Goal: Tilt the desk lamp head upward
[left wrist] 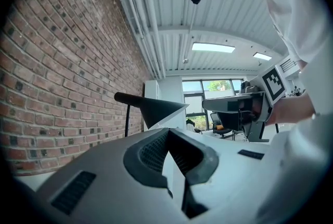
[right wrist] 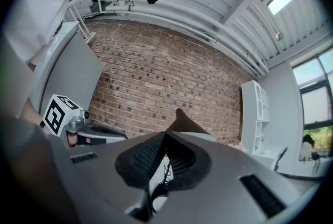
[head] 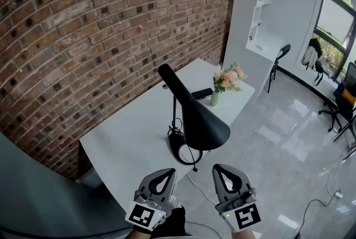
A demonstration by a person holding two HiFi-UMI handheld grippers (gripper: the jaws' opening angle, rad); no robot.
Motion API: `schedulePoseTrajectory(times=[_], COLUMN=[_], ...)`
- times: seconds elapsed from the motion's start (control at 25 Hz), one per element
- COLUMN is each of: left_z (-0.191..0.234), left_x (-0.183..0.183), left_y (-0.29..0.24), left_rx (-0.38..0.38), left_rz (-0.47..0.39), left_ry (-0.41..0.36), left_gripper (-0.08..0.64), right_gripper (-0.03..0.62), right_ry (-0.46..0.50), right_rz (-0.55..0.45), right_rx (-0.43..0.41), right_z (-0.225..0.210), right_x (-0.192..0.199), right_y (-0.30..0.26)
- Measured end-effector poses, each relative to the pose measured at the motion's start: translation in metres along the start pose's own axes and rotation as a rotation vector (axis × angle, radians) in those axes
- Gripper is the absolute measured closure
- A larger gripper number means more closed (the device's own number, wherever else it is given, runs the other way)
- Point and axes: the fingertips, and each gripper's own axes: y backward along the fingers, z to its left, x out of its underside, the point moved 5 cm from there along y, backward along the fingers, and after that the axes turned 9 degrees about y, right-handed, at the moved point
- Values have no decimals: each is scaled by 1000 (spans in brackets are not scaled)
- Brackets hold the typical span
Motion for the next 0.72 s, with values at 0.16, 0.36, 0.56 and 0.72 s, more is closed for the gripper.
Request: schedulePoseTrajectory(times=[0.16,0.36,0.56,0.72], left_z=[1,-6,-16,-21], left_x=[2,4,3,5], left_y=[-6,-15,-16,-11], left_rx=[14,47,76,74], left_rz=[3,10,5,7], left_ry=[3,7,-10,-14], left_gripper=[552,552,552,552], right_gripper=[580,580,580,580], right_ry=[-4,-17,-19,-20], right_rz=[3,0,9,11], right_rx=[-2,7,38,47], right_z=[-1,2,1,4], right_x=[1,-2,-1,0], right_y=[-3,4,19,29])
